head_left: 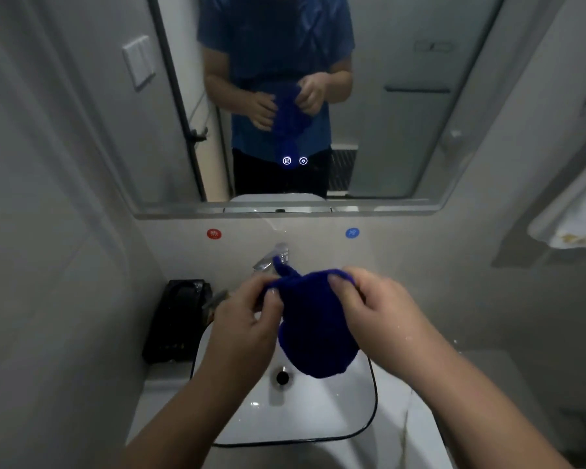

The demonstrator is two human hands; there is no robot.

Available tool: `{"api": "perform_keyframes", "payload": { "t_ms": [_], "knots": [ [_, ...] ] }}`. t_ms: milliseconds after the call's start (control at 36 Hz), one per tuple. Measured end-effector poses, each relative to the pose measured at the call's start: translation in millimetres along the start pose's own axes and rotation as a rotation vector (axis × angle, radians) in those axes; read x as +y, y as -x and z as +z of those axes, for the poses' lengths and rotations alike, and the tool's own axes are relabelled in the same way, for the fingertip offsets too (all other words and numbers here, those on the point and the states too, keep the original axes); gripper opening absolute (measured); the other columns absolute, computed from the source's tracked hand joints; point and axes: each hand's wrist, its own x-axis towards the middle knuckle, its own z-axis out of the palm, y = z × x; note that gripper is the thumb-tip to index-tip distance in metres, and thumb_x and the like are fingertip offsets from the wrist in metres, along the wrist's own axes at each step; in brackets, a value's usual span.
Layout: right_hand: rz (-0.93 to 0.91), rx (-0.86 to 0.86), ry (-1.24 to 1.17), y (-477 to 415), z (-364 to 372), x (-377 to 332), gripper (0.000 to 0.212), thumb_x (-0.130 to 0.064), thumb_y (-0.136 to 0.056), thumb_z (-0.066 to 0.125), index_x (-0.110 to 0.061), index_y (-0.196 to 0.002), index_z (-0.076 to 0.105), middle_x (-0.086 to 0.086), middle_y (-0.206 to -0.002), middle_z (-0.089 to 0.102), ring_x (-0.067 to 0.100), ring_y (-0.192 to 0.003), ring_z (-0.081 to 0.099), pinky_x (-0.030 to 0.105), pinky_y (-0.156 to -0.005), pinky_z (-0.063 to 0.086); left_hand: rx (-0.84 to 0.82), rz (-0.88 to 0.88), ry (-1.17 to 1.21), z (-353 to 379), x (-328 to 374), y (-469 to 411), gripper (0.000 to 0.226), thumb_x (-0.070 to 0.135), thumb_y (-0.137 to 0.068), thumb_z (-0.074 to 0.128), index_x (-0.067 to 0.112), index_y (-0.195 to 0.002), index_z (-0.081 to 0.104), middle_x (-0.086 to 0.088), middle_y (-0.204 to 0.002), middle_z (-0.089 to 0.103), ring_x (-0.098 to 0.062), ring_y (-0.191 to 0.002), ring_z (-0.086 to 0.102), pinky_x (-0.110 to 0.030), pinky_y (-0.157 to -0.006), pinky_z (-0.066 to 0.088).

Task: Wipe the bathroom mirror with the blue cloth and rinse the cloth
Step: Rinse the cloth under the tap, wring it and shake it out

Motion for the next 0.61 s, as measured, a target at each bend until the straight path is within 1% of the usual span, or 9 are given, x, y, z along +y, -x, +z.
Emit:
{"api": "perform_keyframes", "payload": {
  "t_ms": [56, 139, 222, 278, 361, 445, 500, 556, 611],
  "knots": [
    [0.045, 0.041, -0.065, -5.3, -0.5, -2.2, 0.039, -0.042, -0.11, 0.047, -0.018, -0.082, 0.06, -0.002, -0.065, 0.061, 0.012, -0.058, 0.055, 0.035, -0.06, 0.047, -0.004, -0.031, 0.061, -4.4, 8.6, -9.3, 0.029, 0.019, -0.113, 0.048, 0.035, -0.105, 0.071, 0.007, -0.088, 0.074, -0.012, -0.081, 0.07, -0.022, -0.07, 0.056],
    [-0.004, 0.052, -0.098, -2.1, -7.8, -7.9, 0.039, -0.042, -0.109, 0.048, -0.016, -0.082, 0.059, -0.006, -0.061, 0.056, 0.01, -0.057, 0.051, 0.033, -0.06, 0.043, -0.067, -0.044, 0.067, -8.8, 19.5, -18.5, 0.028, 0.026, -0.113, 0.044, 0.031, -0.1, 0.069, 0.006, -0.084, 0.069, -0.011, -0.077, 0.065, -0.024, -0.068, 0.053],
    [-0.099, 0.035, -0.106, 4.6, -12.6, -15.9, 0.038, -0.038, -0.11, 0.05, -0.013, -0.083, 0.06, 0.007, -0.066, 0.06, 0.022, -0.06, 0.055, 0.035, -0.06, 0.044, -0.138, -0.068, 0.089, -16.2, 25.4, -24.4, 0.031, 0.023, -0.114, 0.043, 0.026, -0.097, 0.069, 0.0, -0.087, 0.069, -0.016, -0.08, 0.064, -0.036, -0.077, 0.057],
    [-0.099, 0.028, -0.197, 4.0, -11.7, -15.5, 0.037, -0.031, -0.111, 0.051, -0.012, -0.083, 0.065, 0.014, -0.075, 0.066, 0.019, -0.064, 0.058, 0.037, -0.067, 0.049, -0.153, -0.127, 0.159, -18.2, 28.1, -25.8, 0.032, 0.022, -0.115, 0.043, 0.024, -0.1, 0.071, -0.004, -0.089, 0.072, -0.026, -0.087, 0.069, -0.047, -0.085, 0.061],
    [-0.092, -0.207, -0.366, 7.8, -18.4, -12.2, 0.029, -0.032, -0.11, 0.055, -0.014, -0.094, 0.072, 0.018, -0.082, 0.069, 0.014, -0.074, 0.062, 0.042, -0.077, 0.052, -0.136, -0.207, 0.241, -16.3, 32.4, -25.1, 0.033, 0.025, -0.115, 0.043, 0.027, -0.099, 0.073, -0.011, -0.093, 0.073, -0.036, -0.093, 0.069, -0.051, -0.086, 0.062],
    [-0.122, -0.483, -0.496, 13.3, -20.4, -14.7, 0.029, -0.029, -0.104, 0.052, -0.012, -0.114, 0.074, 0.019, -0.093, 0.074, 0.021, -0.078, 0.07, 0.033, -0.074, 0.05, -0.121, -0.341, 0.36, -13.4, 39.2, -25.1, 0.03, 0.02, -0.114, 0.042, 0.016, -0.109, 0.072, -0.013, -0.095, 0.075, -0.029, -0.093, 0.07, -0.039, -0.083, 0.058],
    [-0.08, -0.315, -0.573, 10.2, -9.7, -12.8, 0.027, -0.024, -0.096, 0.052, -0.017, -0.11, 0.075, 0.009, -0.089, 0.077, 0.02, -0.076, 0.069, 0.029, -0.072, 0.051, -0.101, -0.451, 0.485, -14.3, 44.4, -27.9, 0.027, 0.021, -0.112, 0.046, 0.014, -0.111, 0.072, -0.005, -0.092, 0.079, -0.02, -0.089, 0.074, -0.037, -0.082, 0.055],
    [-0.057, -0.028, -0.466, 1.1, 5.4, -3.1, 0.016, -0.037, -0.091, 0.064, -0.033, -0.105, 0.069, -0.008, -0.09, 0.072, 0.012, -0.083, 0.066, 0.031, -0.078, 0.053, -0.129, -0.56, 0.625, -16.5, 54.3, -29.6, 0.025, 0.024, -0.108, 0.051, 0.013, -0.095, 0.069, -0.003, -0.076, 0.073, -0.013, -0.066, 0.071, -0.036, -0.073, 0.051],
    [0.009, 0.053, -0.362, -6.1, 13.4, 6.0, 0.045, -0.065, -0.077, 0.073, -0.049, -0.117, 0.059, -0.02, -0.106, 0.068, 0.005, -0.098, 0.067, 0.034, -0.09, 0.057, -0.157, -0.646, 0.75, -18.7, 63.1, -30.5, 0.032, 0.025, -0.104, 0.052, 0.013, -0.078, 0.066, -0.006, -0.065, 0.061, -0.013, -0.053, 0.062, -0.035, -0.068, 0.044]
  ]
}}
